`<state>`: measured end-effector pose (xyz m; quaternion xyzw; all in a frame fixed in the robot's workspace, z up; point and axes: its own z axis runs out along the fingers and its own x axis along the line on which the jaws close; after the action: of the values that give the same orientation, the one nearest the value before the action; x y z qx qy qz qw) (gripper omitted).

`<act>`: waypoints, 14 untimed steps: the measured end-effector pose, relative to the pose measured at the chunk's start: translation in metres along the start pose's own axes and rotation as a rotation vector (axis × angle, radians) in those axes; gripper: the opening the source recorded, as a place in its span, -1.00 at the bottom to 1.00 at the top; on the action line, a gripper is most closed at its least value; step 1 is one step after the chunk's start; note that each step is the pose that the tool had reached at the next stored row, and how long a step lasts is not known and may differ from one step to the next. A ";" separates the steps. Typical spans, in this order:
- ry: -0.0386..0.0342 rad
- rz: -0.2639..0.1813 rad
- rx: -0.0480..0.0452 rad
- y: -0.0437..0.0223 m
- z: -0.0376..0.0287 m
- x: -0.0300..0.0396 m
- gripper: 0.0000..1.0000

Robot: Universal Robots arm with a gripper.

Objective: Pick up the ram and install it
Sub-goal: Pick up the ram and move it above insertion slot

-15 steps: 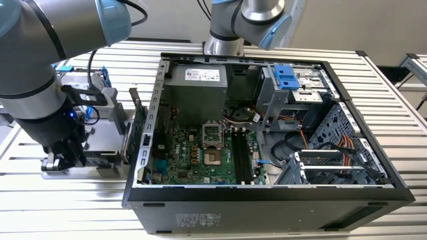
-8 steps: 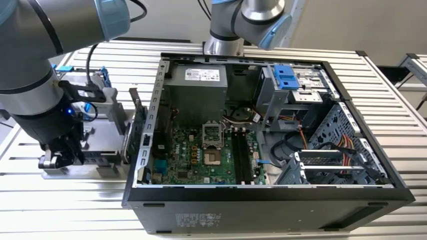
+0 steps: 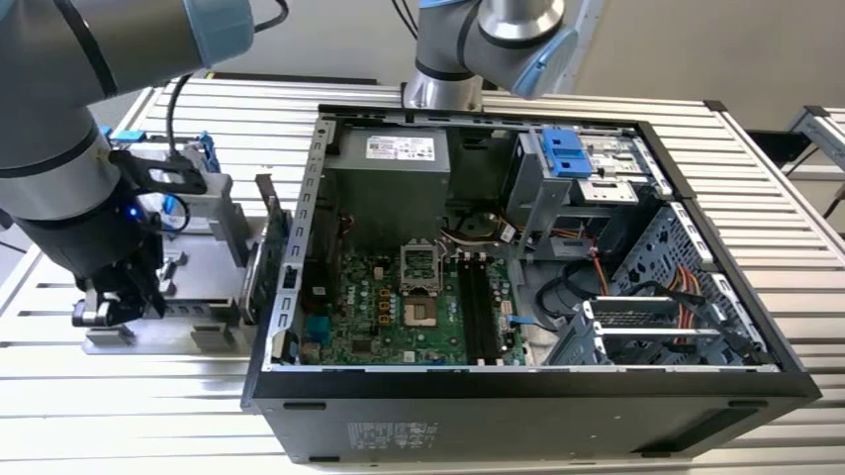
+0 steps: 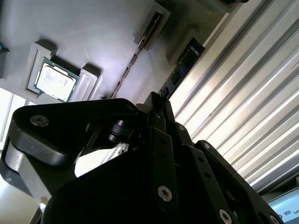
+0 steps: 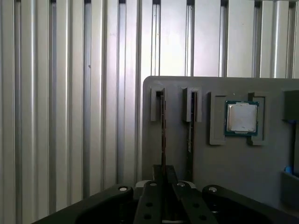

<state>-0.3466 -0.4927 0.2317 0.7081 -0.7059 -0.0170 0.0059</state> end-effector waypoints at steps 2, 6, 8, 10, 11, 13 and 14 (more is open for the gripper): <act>-0.0106 0.001 0.0000 0.0001 -0.0019 0.0000 -1.00; -0.0149 0.005 0.0002 0.0002 -0.0068 -0.0001 -1.00; -0.0151 0.008 0.0002 0.0003 -0.0097 -0.0002 -1.00; -0.0153 0.010 0.0002 0.0004 -0.0126 -0.0002 -1.00; -0.0153 0.011 0.0002 0.0005 -0.0140 -0.0002 -1.00; -0.0153 0.012 0.0002 0.0006 -0.0167 -0.0003 -1.00; -0.0153 0.012 0.0003 0.0006 -0.0179 -0.0003 -1.00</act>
<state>-0.3466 -0.4927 0.2497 0.7038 -0.7100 -0.0223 0.0005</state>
